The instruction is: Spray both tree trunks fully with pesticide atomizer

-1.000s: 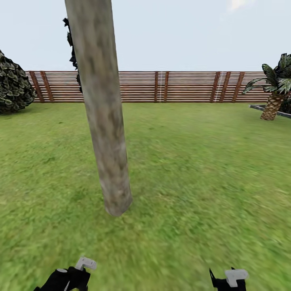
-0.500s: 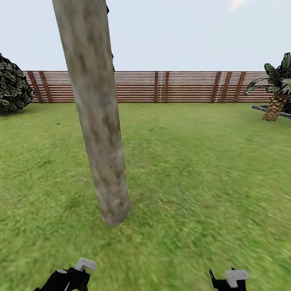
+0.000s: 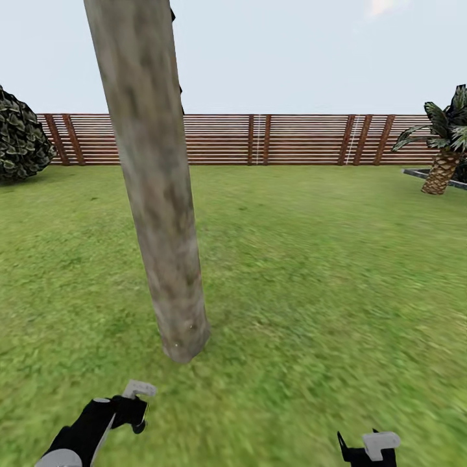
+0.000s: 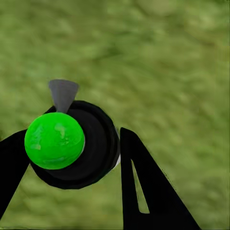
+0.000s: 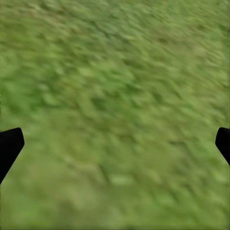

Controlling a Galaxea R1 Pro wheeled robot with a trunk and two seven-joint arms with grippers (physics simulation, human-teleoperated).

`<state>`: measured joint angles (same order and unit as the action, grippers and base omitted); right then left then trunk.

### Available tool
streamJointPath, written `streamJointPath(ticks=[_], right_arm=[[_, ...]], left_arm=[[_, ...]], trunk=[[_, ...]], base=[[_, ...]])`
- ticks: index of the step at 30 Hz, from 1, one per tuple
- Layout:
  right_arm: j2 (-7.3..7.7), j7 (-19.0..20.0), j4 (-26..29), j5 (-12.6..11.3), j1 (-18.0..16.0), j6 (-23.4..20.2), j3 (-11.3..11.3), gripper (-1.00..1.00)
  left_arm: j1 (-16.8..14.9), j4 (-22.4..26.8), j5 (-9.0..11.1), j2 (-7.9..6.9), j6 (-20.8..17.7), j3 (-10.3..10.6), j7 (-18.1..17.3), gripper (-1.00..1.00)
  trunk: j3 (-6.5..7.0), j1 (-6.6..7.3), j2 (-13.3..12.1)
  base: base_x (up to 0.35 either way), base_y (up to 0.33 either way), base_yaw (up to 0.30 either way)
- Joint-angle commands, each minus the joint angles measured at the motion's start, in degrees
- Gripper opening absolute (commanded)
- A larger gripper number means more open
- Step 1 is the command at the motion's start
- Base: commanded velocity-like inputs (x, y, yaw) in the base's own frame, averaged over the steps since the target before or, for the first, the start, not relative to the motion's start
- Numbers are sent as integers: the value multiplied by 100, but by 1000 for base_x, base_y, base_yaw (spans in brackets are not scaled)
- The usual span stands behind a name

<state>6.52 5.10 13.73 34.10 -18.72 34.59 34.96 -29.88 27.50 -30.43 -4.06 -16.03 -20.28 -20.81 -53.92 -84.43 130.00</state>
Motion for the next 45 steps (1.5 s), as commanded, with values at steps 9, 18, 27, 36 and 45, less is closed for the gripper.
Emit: streamJointPath(ticks=[9, 18, 27, 36, 45], right_arm=[[-26, 3, -16, 11, 0, -4, -15, 100], [-8, 0, -2, 6, 0, -4, -5, 100], [-2, 0, -2, 9, 0, -5, -7, 100], [-19, 0, -13, 12, 0, -4, -14, 100], [-28, 0, -13, 16, 0, -5, -16, 100]], left_arm=[[38, 20, -28, 556, -14, -22, -13, -100], [-13, 357, -19, 535, -22, -28, -13, -100], [-381, 644, 0, 567, -459, -55, -21, -100], [-336, 774, -30, 648, -480, 52, -16, -100], [-527, 1376, -21, 60, -1169, 65, -844, -100]], trunk=[[0, 0, 0], [0, 0, 0], [0, 0, 0], [0, 0, 0], [0, 0, 0]], base=[[0, 0, 0], [-173, 43, 0], [-4, 1, 0], [-155, 0, 0], [-26, 0, 0]])
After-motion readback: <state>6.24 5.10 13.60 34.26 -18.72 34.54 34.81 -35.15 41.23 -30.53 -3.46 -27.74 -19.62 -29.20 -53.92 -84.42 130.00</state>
